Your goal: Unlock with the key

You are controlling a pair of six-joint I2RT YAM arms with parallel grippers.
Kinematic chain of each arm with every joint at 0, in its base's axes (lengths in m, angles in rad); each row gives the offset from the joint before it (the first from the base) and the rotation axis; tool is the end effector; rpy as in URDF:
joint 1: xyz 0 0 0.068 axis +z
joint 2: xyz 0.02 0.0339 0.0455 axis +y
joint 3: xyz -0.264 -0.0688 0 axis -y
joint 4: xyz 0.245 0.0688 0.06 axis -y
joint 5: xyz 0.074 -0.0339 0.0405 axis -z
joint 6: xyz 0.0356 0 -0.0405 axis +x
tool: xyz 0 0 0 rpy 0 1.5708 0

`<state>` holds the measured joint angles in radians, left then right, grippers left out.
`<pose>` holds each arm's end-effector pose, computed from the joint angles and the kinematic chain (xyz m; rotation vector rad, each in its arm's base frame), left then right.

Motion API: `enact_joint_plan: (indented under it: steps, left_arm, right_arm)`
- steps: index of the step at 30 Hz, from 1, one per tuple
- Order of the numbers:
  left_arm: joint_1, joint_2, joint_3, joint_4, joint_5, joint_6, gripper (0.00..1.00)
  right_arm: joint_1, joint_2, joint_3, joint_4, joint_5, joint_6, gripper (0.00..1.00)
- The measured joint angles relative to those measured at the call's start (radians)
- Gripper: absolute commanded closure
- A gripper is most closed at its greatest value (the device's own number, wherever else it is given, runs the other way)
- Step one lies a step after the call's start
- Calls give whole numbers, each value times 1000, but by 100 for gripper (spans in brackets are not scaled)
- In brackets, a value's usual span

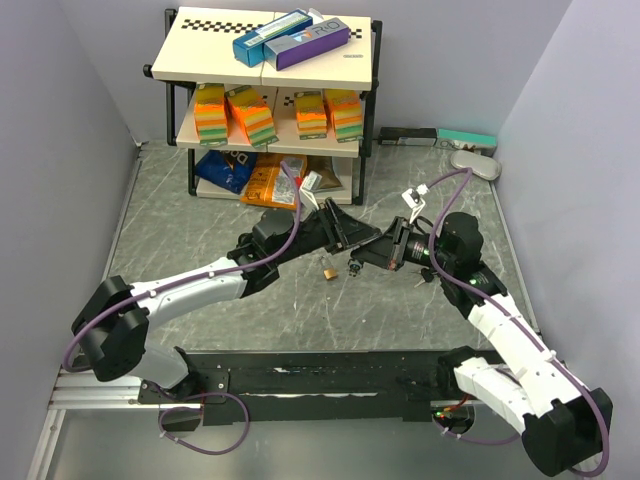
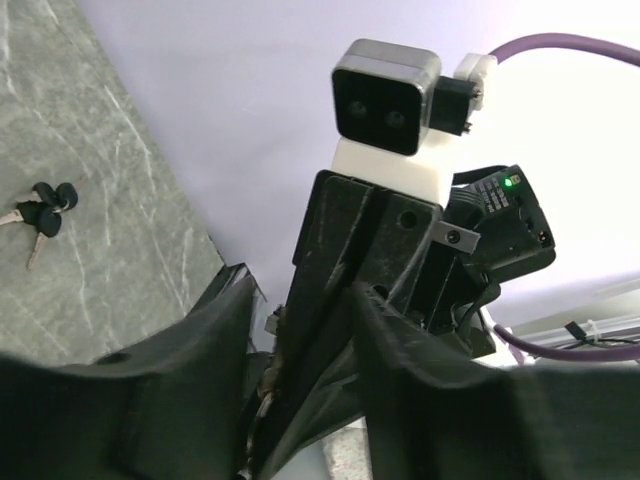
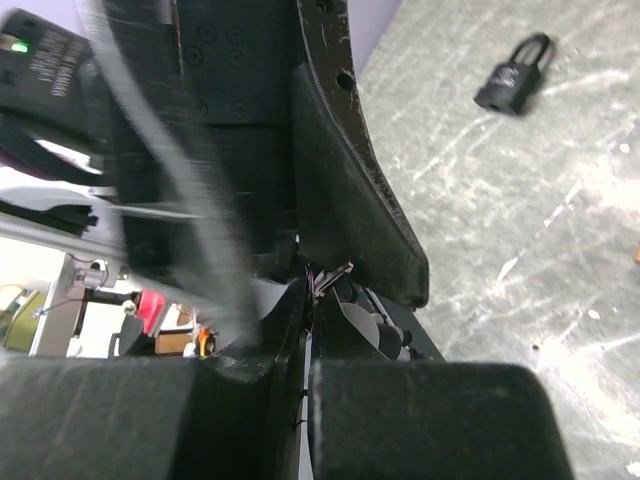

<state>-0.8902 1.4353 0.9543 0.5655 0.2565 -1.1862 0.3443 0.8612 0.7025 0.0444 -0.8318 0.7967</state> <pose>0.2053 -0.2679 0.3241 -0.0154 1.8020 -1.7900 0.1763 0.0912 0.3231 -0.2822 1.8800 1.5094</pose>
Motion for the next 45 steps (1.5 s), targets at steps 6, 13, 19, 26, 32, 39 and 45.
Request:
enact_joint_plan:
  steps: [6, 13, 19, 26, 32, 39, 45]
  left_arm:
    - [-1, 0, 4, -17, 0, -2, 44]
    - [2, 0, 4, -47, -3, -3, 30]
    - [22, -30, 4, -171, -38, -2, 5]
    - [45, -127, 4, -267, -54, -10, 2]
    - [45, -139, 4, -287, -8, -34, 9]
    - [45, -88, 43, -329, 71, -32, 27]
    - [45, -54, 67, -346, 116, -32, 40]
  right_arm:
    - [0, 7, 10, -54, -7, -32, 100]
    - [0, 7, 31, -88, -31, -55, 100]
    - [-13, 34, 122, -190, -94, -116, 100]
    - [-29, 210, 417, -586, -133, -377, 100]
    - [-29, 271, 467, -820, -118, -554, 100]
    - [-23, 273, 522, -934, -110, -658, 100]
    - [-14, 276, 534, -957, -112, -690, 100]
